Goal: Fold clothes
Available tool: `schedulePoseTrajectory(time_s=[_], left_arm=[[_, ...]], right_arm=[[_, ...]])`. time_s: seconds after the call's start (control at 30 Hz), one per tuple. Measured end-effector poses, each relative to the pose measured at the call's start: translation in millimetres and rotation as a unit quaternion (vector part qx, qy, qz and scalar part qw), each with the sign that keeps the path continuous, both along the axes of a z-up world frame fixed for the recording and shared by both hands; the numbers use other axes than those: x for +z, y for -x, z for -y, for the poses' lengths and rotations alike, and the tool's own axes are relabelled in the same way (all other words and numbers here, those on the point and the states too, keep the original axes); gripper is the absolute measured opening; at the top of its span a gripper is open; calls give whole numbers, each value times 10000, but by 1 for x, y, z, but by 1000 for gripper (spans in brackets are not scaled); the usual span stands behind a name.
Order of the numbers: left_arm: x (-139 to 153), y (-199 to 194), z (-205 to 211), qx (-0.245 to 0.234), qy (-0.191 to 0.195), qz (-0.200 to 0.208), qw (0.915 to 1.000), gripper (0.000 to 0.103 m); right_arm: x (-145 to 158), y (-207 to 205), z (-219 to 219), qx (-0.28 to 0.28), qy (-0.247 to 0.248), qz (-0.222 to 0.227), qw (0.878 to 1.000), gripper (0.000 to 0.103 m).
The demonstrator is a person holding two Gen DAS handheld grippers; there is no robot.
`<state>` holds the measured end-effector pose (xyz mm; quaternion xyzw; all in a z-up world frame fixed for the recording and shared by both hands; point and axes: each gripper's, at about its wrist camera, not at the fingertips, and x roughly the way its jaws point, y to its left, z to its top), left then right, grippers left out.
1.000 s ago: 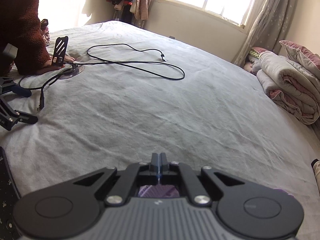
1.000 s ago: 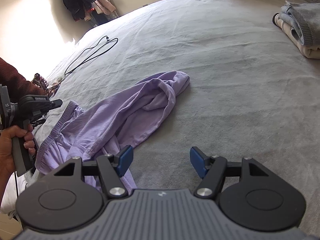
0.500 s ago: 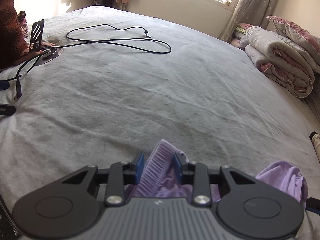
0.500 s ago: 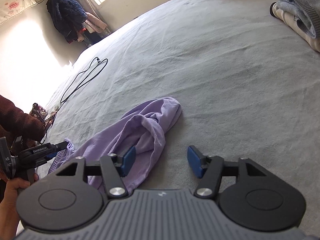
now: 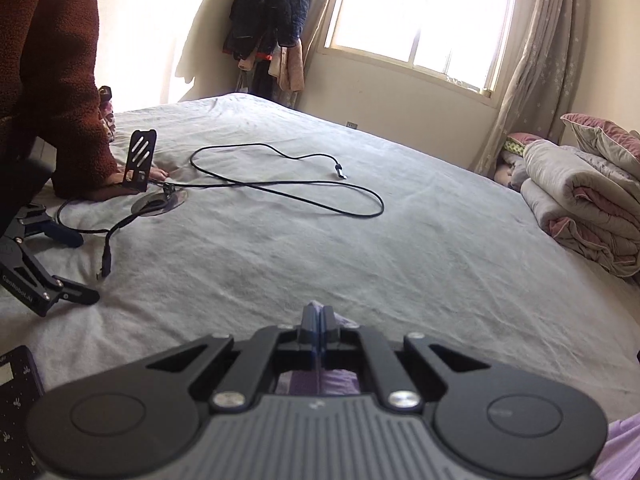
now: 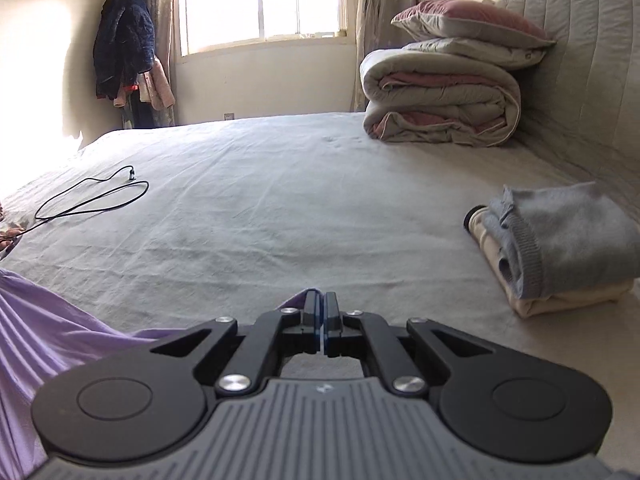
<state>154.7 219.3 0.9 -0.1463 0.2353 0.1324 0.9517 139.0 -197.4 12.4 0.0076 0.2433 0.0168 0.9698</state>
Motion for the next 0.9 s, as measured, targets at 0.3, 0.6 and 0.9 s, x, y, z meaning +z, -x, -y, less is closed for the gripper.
schedulePoseTrajectory(time_s=[0.3,0.6,0.9], left_arm=[[-14,-19,-11,196,251,-309,9990,2],[-10,5,-3,-76,457,-536,9975,39],[0,64,0,-75,729,-806,9941,47]], right_arm=[[-15,-1,-3,58,334,-231,9992,1],[-23,14,9,84,-316,-747,9967,13],[-5,51,3,390,-634,-741,9945,36]])
